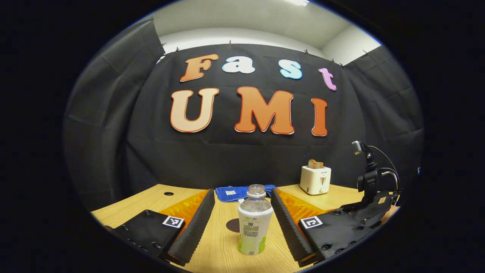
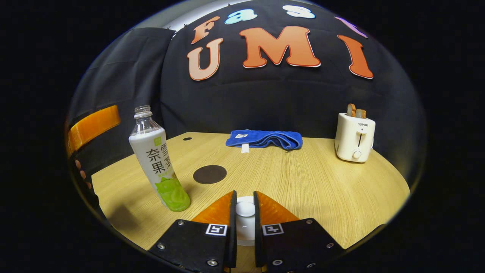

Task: Open the teacup lid with one hand, grasp the water bottle and pour water into the teacup with the other hand; after pouring, place the water bottle on the coaster and then close the teacup lid.

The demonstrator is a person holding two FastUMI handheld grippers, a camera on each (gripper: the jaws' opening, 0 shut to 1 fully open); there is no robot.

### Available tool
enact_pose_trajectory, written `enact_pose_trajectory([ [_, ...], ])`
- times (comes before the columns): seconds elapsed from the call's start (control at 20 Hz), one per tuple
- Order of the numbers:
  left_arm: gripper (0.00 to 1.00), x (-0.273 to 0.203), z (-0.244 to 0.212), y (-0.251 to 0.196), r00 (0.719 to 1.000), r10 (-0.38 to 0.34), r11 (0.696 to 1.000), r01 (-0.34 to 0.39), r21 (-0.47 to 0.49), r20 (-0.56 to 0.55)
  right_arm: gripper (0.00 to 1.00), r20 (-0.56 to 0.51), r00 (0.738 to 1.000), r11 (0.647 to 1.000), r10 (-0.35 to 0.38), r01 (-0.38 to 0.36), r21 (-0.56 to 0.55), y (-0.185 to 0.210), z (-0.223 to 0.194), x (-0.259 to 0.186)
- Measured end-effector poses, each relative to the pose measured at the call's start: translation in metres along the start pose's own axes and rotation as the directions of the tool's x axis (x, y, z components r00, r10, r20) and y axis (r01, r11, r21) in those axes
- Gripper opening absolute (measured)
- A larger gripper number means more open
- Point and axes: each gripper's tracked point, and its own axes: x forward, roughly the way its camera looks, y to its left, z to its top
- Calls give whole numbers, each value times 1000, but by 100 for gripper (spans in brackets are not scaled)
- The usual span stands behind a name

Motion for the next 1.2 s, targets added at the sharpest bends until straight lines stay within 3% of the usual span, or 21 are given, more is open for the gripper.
enact_pose_trajectory([
  [0.45,96,12,-57,-18,988,-36,999,33,-26,-150,19,76,997,1000,6,-6,-2,0,28,-16],
  [1.05,96,31,-125,-15,950,11,1000,-19,-23,-313,19,149,989,1000,-14,11,20,-15,58,-32],
  [1.15,95,35,-127,-9,950,42,999,-41,11,-309,19,152,988,1000,-19,16,21,-19,58,-33],
  [1.2,89,40,-129,-10,953,45,999,-40,22,-300,19,152,988,1000,-24,21,23,-20,58,-33],
])
